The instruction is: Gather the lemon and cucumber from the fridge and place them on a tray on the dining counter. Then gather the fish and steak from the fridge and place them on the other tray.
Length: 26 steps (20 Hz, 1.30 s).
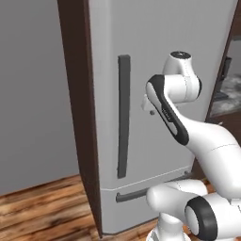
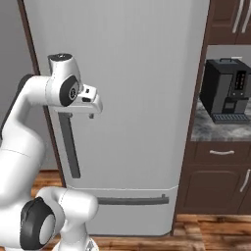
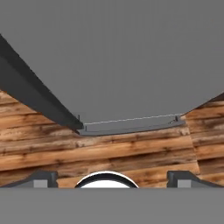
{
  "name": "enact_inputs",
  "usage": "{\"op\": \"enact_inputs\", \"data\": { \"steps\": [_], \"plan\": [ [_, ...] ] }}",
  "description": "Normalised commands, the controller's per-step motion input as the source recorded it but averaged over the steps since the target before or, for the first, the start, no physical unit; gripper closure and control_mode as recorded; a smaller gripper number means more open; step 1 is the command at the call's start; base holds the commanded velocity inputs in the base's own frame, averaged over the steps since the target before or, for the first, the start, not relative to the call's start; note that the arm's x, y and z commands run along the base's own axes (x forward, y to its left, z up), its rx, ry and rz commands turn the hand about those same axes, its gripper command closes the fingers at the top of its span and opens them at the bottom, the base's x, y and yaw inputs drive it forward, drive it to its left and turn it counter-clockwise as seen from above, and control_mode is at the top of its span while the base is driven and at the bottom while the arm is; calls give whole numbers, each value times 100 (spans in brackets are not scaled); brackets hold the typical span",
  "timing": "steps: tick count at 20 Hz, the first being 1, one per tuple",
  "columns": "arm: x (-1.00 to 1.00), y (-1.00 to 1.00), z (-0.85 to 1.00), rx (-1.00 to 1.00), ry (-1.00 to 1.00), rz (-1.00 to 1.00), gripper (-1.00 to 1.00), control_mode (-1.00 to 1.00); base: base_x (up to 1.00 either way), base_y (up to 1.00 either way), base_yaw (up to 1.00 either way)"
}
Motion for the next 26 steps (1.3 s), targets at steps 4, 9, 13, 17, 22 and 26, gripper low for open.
{"op": "enact_inputs", "data": {
  "steps": [4,9,13,17,22,26],
  "plan": [
    [0,0,0,0,0,0,-100,100,-21,57,-13],
    [0,0,0,0,0,0,-100,100,-21,49,-16],
    [0,0,0,0,0,0,-100,100,-7,45,-22],
    [0,0,0,0,0,0,-100,100,0,50,-26],
    [0,0,0,0,0,0,-100,100,0,52,-29],
    [0,0,0,0,0,0,-100,100,0,51,-30]
  ]
}}
